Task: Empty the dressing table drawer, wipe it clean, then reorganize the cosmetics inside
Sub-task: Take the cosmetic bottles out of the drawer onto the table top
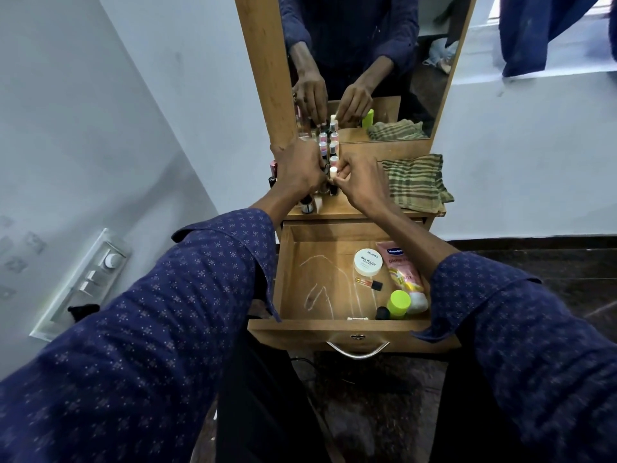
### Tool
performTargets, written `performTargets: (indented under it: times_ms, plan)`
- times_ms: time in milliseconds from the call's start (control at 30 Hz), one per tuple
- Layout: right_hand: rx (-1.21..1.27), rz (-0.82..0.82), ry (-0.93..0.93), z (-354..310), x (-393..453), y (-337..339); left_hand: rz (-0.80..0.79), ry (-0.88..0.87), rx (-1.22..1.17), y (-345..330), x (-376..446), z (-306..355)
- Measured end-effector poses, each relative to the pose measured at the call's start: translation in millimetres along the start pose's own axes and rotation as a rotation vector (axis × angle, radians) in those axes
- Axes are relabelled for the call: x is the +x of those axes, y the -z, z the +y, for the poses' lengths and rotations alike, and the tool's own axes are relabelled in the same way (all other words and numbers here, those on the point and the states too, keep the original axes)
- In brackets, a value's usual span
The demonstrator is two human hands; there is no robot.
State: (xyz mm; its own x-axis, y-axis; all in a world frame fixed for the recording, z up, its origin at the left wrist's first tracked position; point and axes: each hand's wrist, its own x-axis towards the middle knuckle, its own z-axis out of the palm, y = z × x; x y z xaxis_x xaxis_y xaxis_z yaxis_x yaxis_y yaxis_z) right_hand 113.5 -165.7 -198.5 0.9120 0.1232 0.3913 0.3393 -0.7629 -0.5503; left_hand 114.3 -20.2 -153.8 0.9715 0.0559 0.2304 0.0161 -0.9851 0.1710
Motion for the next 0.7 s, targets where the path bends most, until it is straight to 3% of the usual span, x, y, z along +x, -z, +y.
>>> performTargets:
  times_ms: [433,700]
  plan:
    - [0.017,-0.013,-0.005,7.0,-9.1,17.5,0.11,-0.046,-0.07,3.4,-20.9,8.5]
    - [0.001,-0.045,0.008,22.3,-42.1,34.2,0.131,-0.24,-0.224,-21.1,-69.8,24.5]
